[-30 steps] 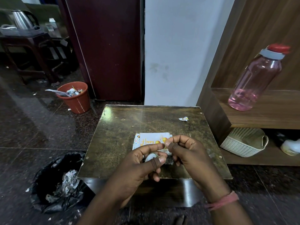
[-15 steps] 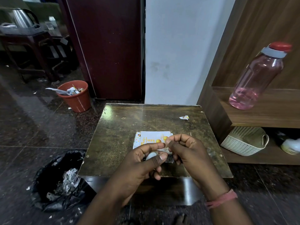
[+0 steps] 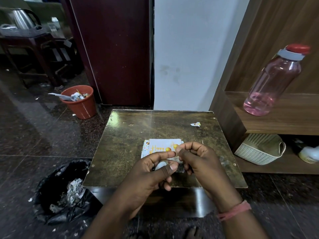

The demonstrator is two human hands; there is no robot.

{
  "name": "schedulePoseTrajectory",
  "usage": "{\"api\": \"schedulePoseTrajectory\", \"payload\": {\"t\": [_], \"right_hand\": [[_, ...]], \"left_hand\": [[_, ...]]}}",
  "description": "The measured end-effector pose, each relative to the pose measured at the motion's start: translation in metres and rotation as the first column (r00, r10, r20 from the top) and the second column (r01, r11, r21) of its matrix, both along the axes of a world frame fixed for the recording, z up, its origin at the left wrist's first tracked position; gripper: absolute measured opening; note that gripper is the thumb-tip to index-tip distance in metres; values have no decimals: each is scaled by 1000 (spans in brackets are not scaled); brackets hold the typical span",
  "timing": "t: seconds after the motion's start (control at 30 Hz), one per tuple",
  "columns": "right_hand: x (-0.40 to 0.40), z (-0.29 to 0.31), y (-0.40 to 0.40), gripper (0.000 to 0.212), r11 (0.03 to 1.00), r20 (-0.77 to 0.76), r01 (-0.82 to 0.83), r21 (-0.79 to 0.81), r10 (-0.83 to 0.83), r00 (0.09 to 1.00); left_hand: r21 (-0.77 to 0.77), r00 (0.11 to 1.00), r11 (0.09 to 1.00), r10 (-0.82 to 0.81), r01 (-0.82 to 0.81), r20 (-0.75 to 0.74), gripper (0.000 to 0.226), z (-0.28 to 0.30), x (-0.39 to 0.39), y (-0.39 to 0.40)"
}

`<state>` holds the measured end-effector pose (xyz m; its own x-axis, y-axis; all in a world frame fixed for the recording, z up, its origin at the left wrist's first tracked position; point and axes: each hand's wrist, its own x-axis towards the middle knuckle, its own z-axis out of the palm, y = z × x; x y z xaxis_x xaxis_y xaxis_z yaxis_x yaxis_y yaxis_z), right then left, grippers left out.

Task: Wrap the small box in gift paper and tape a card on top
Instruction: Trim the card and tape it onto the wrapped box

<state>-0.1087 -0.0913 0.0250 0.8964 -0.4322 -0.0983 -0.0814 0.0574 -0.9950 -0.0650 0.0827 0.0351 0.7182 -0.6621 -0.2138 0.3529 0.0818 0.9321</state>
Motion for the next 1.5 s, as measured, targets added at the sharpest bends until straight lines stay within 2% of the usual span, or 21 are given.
{"api": "schedulePoseTrajectory", "payload": {"t": [0.77,1.03,1.3,1.4,1.5], "right_hand": [[0,-1,-1,5,1000,-16,-2,-1,2,1000],[0,-2,0,5,1000,-8,17,-8,-17,1000],[3,-8,-10,10,969,-37,238,67,-236,971],[3,-12,-17,9,957,-60,288,39,-285,957],[3,-15,-21,9,947,-80,311,78,-305,949]], "left_hand": [[-1,1000,1000,-2,2,-3,46,2,0,-1],[4,1000,1000,12,-12,-9,40,1,0,0],[3,998,999,53,-53,-25,41,2,3,0],[10,998,998,56,-55,-18,42,2,3,1],[8,998,998,58,-58,-19,42,2,2,0]]}}
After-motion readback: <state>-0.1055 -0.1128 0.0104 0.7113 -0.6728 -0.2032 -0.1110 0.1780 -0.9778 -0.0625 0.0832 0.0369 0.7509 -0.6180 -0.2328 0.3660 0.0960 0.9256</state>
